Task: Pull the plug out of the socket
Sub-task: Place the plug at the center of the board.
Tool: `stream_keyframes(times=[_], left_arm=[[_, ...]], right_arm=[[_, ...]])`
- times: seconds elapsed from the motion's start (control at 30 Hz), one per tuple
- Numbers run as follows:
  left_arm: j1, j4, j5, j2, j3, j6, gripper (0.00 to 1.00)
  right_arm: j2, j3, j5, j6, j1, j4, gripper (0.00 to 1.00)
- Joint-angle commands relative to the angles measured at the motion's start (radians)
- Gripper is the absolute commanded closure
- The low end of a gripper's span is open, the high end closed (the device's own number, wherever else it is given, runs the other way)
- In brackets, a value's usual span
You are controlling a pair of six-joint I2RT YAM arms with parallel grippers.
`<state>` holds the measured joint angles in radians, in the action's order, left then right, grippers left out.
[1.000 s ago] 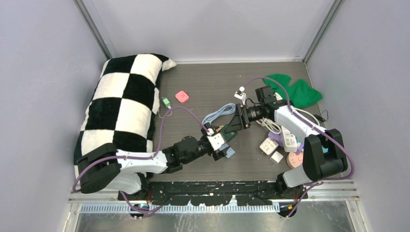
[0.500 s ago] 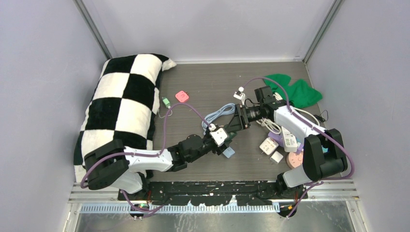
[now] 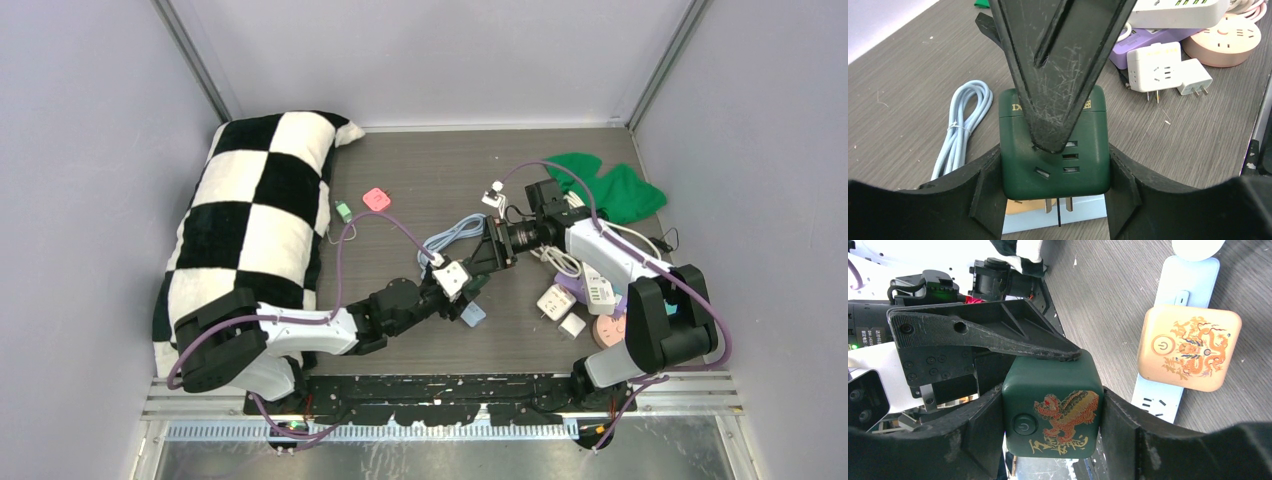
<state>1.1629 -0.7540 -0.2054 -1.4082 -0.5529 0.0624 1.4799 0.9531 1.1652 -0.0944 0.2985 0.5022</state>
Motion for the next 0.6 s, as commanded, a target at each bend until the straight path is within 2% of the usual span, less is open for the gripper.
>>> stream_keyframes(times=[0.0, 0.33, 0.47, 0.57], left_arm=[[-0.016, -0.059, 0.005, 0.016, 0.004, -0.089, 1.00], [-0.146, 0.105, 0.126, 0.135, 0.051, -0.306, 1.00], [-0.226, 0.253, 0.116, 0.227, 0.054, -0.406, 1.00], [-0.273, 0.397, 0.053, 0.303, 0.034, -0.453, 1.00]], right_arm=[[-0.035, -0.009, 0.005, 0.033, 0.007, 0.002, 0.01], [-0.037, 0.012, 0.004, 0.089, 0.002, 0.060, 0.00], [-0.039, 0.013, 0.001, 0.123, -0.001, 0.075, 0.00], [-0.038, 0.016, 0.000, 0.127, -0.007, 0.079, 0.00]])
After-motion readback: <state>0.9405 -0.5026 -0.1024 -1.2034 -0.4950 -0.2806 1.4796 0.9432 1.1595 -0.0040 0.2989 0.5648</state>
